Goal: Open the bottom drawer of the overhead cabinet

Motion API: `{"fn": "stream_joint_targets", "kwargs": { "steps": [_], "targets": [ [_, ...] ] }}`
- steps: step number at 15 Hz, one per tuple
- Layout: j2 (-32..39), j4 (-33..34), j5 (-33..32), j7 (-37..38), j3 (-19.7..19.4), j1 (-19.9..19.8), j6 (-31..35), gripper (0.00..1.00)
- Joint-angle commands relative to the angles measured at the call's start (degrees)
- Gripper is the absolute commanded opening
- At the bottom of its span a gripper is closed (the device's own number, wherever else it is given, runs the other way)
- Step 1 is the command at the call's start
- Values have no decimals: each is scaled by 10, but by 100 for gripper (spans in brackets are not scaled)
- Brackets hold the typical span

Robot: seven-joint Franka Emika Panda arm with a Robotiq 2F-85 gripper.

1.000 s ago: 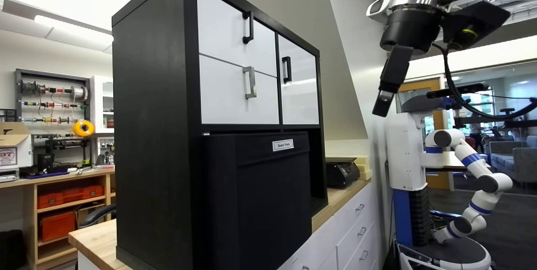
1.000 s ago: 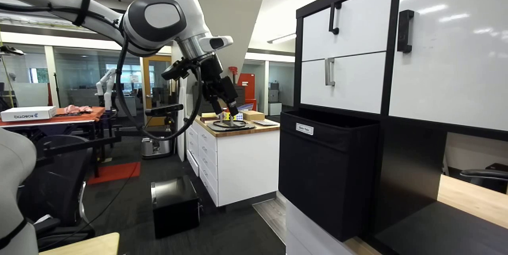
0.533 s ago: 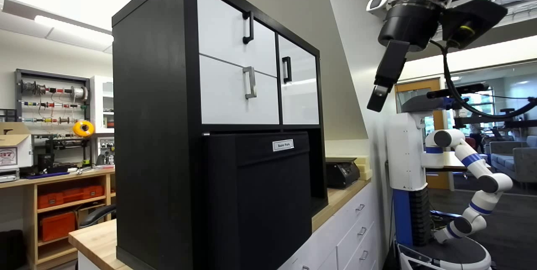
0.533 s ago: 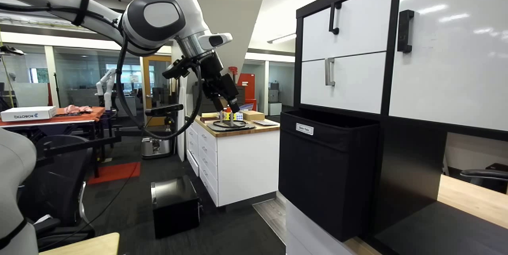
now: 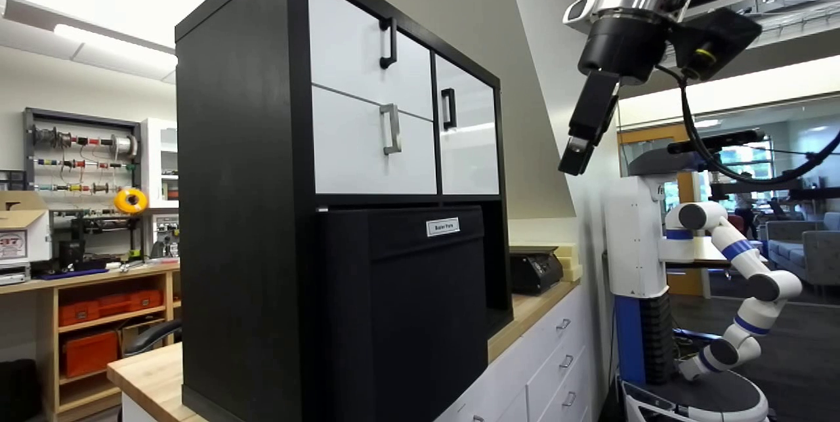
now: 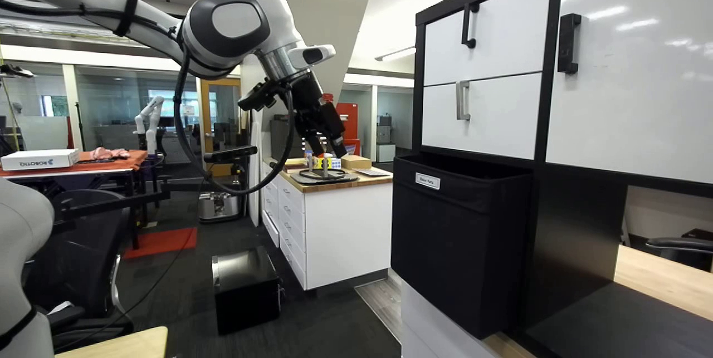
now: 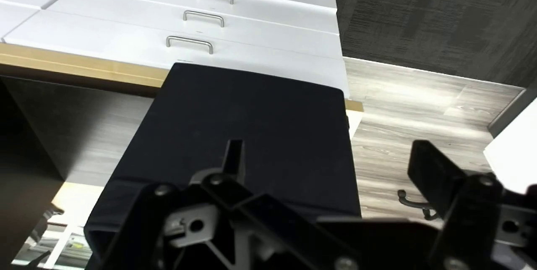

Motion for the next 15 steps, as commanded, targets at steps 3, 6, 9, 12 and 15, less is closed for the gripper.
{"fn": "stream_joint_targets", "kwargs": {
  "steps": [3,6,9,12,15],
  "targets": [
    [69,77,-34,11,-2,-30,17,100],
    [107,116,-52,6,-4,-38,32,100],
    [142,152,-70,7,-8,-43,49,100],
    [180,191,-80,4,-16,-46,71,100],
    [220,231,-83,2,-25,-46,86,100]
  ]
}}
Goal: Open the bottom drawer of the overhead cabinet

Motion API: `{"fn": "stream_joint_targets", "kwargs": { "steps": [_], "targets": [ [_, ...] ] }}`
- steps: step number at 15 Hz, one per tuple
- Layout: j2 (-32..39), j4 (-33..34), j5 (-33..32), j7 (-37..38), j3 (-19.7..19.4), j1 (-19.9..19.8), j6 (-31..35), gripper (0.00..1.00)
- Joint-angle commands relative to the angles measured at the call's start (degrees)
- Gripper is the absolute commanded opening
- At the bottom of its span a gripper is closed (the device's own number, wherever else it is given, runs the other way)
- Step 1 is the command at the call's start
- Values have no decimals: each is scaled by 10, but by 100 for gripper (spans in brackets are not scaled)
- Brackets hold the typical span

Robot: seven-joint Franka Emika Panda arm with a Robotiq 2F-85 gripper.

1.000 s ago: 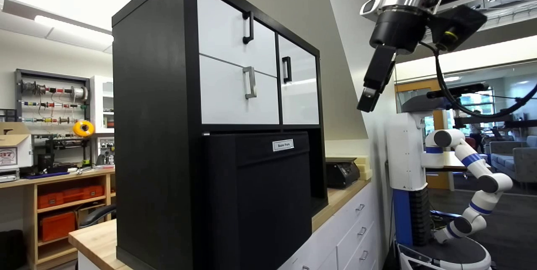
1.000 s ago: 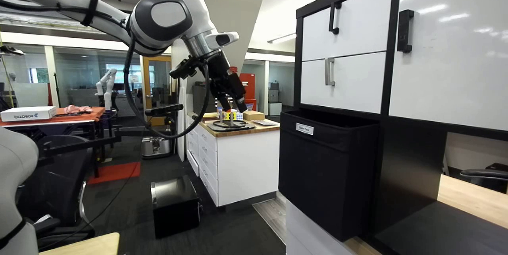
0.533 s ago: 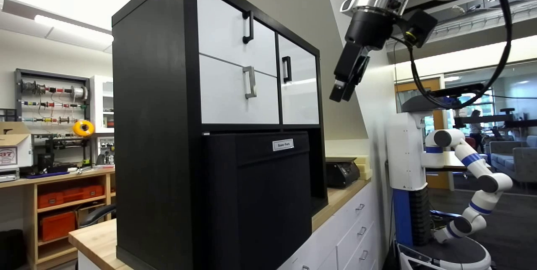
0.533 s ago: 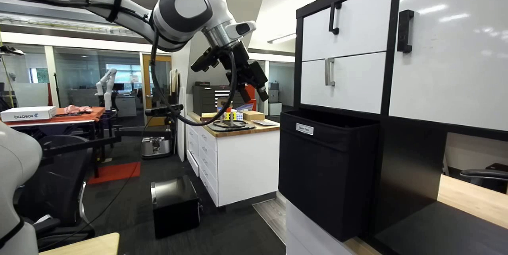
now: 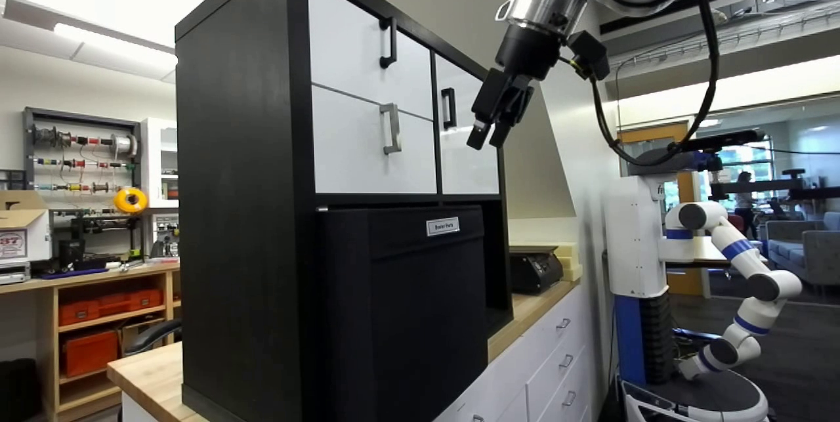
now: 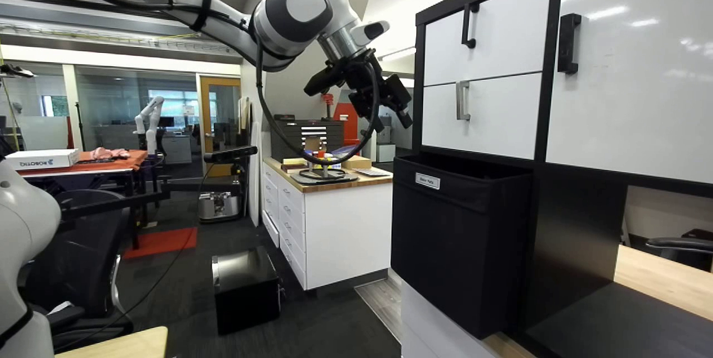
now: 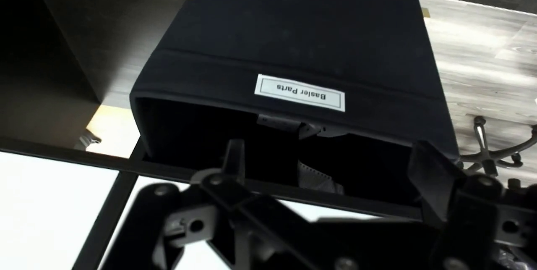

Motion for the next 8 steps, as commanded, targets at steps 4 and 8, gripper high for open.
{"fn": "stream_joint_targets", "kwargs": {
  "steps": [4,8],
  "targets": [
    [94,105,-14,-1,-19,-1,26,100],
    [142,167,-9,-7,-27,3,25,100]
  ]
}}
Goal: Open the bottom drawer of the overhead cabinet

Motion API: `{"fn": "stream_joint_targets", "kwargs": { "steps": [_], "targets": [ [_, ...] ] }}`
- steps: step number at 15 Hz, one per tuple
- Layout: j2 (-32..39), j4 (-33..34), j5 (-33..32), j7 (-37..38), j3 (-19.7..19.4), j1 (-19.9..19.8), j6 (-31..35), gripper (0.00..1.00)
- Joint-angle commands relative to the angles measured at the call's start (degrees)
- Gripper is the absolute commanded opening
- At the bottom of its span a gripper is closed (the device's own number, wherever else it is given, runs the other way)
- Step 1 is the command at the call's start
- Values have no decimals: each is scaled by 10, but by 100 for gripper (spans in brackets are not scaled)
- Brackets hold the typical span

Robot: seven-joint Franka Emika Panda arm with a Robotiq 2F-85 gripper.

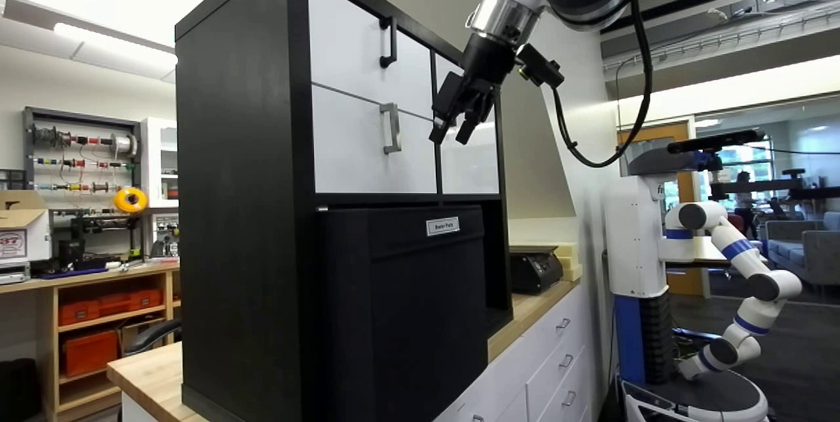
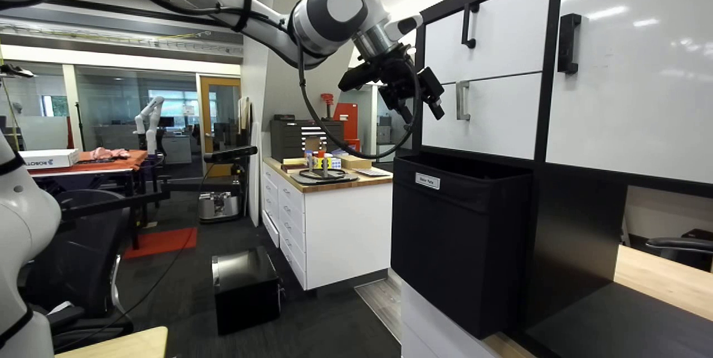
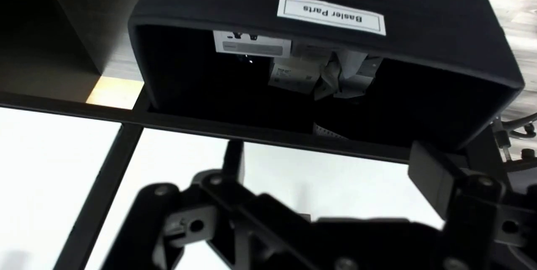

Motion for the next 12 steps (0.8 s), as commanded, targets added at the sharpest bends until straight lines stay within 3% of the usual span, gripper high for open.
{"fn": "stream_joint_targets", "kwargs": {
  "steps": [1,12],
  "targets": [
    [51,69,-5,-8,-10,4,4,100],
    [140,191,6,-17,-15,13,-2,100]
  ]
}}
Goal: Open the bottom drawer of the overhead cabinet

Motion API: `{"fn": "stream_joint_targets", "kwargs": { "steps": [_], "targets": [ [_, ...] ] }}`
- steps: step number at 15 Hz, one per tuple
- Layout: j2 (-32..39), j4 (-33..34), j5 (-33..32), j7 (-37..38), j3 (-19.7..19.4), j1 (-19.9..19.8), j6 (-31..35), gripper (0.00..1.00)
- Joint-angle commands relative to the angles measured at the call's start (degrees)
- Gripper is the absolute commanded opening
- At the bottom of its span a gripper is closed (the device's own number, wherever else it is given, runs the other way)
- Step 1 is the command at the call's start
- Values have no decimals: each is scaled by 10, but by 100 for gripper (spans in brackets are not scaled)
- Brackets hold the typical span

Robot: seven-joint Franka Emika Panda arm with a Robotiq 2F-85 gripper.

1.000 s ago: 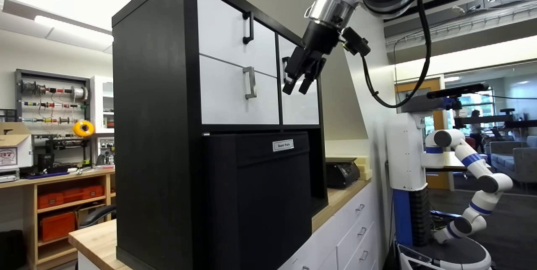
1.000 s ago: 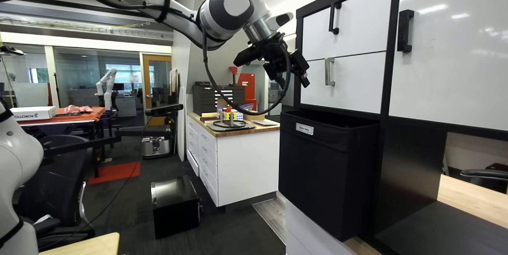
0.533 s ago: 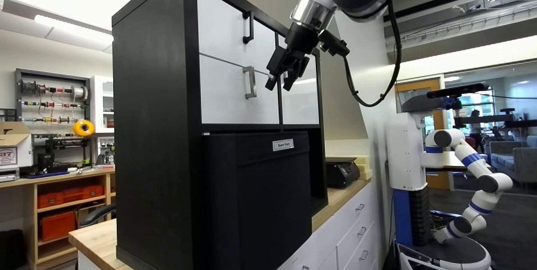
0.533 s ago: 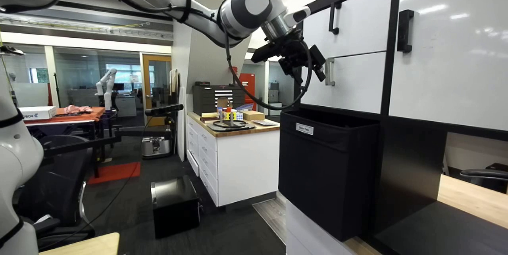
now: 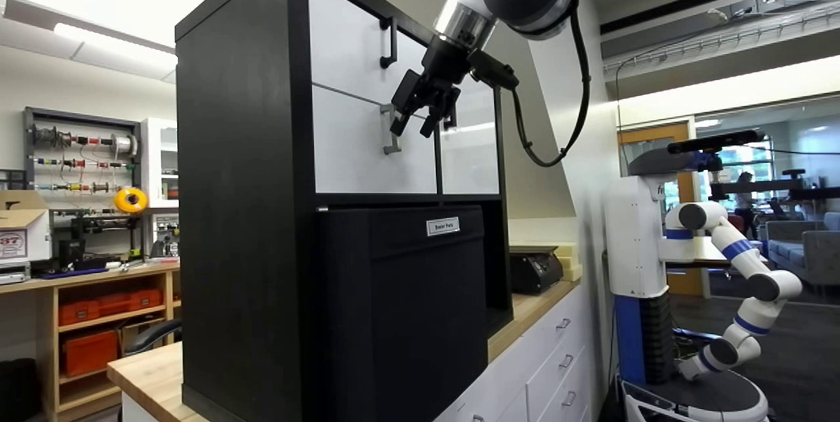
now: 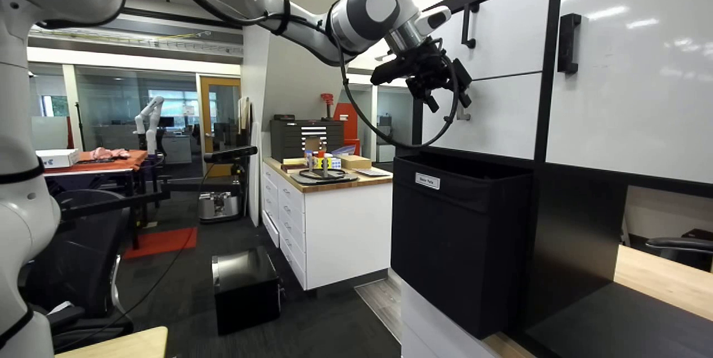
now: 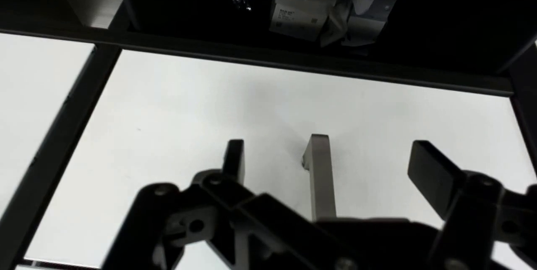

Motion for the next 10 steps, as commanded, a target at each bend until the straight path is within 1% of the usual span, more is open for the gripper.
{"fn": "stream_joint_targets", "kwargs": {
  "steps": [1,2,3,10],
  "targets": [
    [28,42,7,-16,-10,10,-2,100],
    [33,44,8,-18,-10,11,1,90],
    [36,48,10,-20,-10,11,2,74],
    [53,59,21,-36,-10,10,10,27]
  ]
}}
